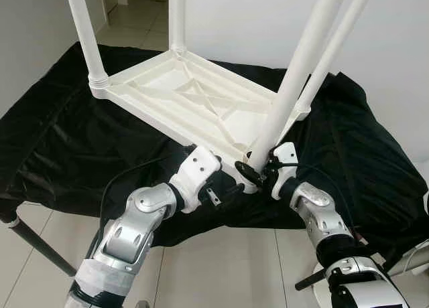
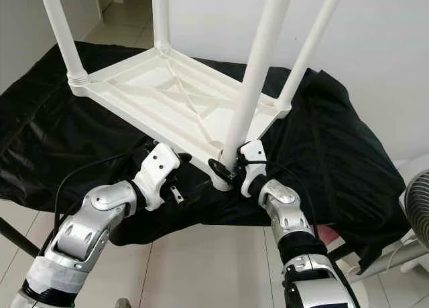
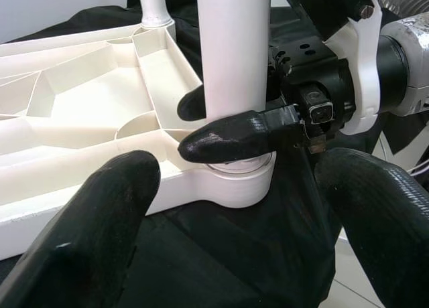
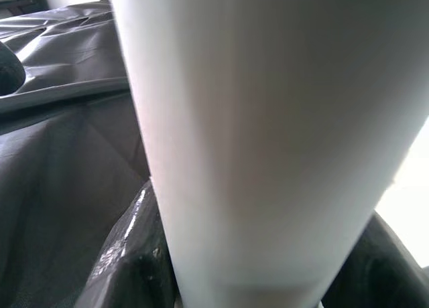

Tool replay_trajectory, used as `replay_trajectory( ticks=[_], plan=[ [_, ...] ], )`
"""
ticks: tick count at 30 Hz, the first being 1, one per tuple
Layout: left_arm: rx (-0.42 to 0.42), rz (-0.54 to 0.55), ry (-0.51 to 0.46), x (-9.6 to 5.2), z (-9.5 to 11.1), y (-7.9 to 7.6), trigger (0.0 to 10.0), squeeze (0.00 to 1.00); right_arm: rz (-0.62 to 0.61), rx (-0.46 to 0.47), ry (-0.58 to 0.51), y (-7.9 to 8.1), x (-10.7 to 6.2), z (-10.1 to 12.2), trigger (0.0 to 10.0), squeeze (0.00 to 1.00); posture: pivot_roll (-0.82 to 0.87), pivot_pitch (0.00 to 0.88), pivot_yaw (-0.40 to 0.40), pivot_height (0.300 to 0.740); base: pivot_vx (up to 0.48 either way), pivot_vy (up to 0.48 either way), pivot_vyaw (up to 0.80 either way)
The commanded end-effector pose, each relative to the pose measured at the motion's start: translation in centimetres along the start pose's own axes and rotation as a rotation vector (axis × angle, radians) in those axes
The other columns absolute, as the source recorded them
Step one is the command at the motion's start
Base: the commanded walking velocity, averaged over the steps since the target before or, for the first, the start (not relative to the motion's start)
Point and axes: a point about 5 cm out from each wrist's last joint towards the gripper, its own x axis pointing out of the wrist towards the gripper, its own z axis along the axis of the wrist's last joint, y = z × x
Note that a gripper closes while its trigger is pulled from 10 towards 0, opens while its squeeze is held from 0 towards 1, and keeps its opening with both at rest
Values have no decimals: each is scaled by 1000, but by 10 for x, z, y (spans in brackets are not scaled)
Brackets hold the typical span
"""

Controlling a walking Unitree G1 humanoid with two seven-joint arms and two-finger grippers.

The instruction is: Building children table

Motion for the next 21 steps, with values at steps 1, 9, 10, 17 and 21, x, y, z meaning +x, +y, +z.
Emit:
replay_trajectory(
  ticks=[1,9,10,17,21],
  plan=[
    [-16,17,10,2,-3,-1,10000,0,-20,10,14,-4,-4,-5,10000,0,100,41,-103,740,0,0,0],
    [-26,30,8,1,-4,-3,10000,0,-163,-13,-13,-3,-8,-2,10000,0,104,46,-127,740,0,0,0],
    [-26,30,8,1,-4,-3,10000,0,-163,-13,-13,-3,-8,-2,10000,0,104,46,-127,740,0,0,0],
    [-41,38,10,0,-7,-7,10000,0,-415,36,-43,10,-11,-3,10000,0,107,43,-144,740,0,0,0],
    [-38,39,8,1,-7,-6,10000,0,-541,67,-54,23,-11,-6,10000,0,109,38,-152,740,0,0,0]
  ],
)
